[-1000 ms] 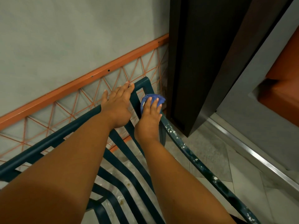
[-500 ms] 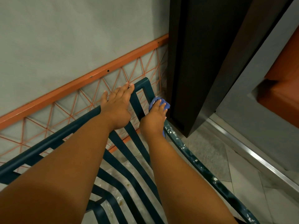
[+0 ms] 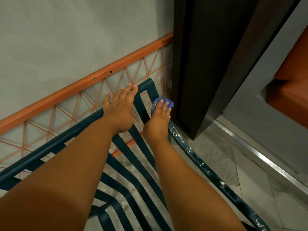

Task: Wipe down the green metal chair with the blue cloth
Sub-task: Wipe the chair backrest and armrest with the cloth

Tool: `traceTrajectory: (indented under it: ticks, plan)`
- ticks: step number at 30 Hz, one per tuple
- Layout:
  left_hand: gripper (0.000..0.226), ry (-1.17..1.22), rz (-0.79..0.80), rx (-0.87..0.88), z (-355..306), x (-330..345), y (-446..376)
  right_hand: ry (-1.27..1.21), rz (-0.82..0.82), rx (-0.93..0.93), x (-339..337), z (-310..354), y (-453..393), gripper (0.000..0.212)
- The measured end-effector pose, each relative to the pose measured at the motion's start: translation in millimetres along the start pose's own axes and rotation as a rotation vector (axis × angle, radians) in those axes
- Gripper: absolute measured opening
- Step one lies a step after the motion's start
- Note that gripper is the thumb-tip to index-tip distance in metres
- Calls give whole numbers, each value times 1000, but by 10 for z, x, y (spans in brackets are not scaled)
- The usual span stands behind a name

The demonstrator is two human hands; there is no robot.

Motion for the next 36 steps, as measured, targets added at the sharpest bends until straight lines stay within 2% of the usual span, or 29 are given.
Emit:
traceTrajectory:
  ticks: [3, 6, 7, 9, 11, 13, 14, 16, 18, 20, 22, 24, 25, 27, 28, 30, 33, 36]
  plan:
    - [96, -4, -12, 3, -5, -5, -6, 166, -27, -115, 48, -76, 167, 96]
    - [97, 4, -11, 7, -7, -8, -2, 213, 58, 43, 6, -264, 197, 89]
    - [96, 7, -8, 7, -6, -11, 2, 142, 77, 131, -61, -321, 125, 83]
    - [95, 5, -4, 7, -9, -13, 7, 49, 137, 237, -243, -379, -76, 53]
    - [95, 0, -11, 10, -11, -5, 7, 23, 204, 192, -450, -236, -274, 30]
    - [96, 1, -25, 13, -8, 0, -2, -148, 205, 60, -580, 7, -435, 36]
    - [96, -2, -33, 13, -6, 2, -8, -310, 168, 37, -620, 88, -470, 41]
    - [96, -11, -33, 14, -4, 3, -10, -469, 142, 6, -627, 143, -477, 40]
    - [97, -9, -32, 16, -3, 3, -12, -355, 225, 65, -549, 31, -460, 44]
    - [97, -6, -30, 16, -1, -1, -14, -64, 368, 152, -488, -108, -427, 46]
    - [97, -8, -27, 17, 1, 3, -12, 118, 476, 176, -456, -94, -403, 42]
    - [97, -11, -27, 13, -2, 3, -7, 74, 391, 144, -470, 19, -412, 42]
    - [96, -13, -27, 10, -7, 3, -3, -49, 305, 133, -442, 50, -373, 45]
    - [97, -16, -36, 2, -12, 7, -1, -190, 97, 42, -333, 60, -179, 68]
    - [97, -16, -36, -3, -12, 9, -2, -177, 21, -27, -248, 62, -35, 82]
    - [98, -14, -28, -10, -6, 17, -2, -90, -61, -129, -50, -2, 215, 93]
    - [98, -14, -19, -11, 2, 23, -5, -121, -52, -145, 78, -135, 410, 88]
    - [97, -14, -5, -10, 2, 18, -5, -372, -89, -110, 5, -203, 541, 75]
Point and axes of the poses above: each hand's wrist, its own y-axis away from the middle knuckle, its own x-axis out of the palm, z = x × y, the point moved 7 cm from there along -y, towards the middle knuckle, and after that the axes turned 10 degrees about -x, right-handed, at the moved point
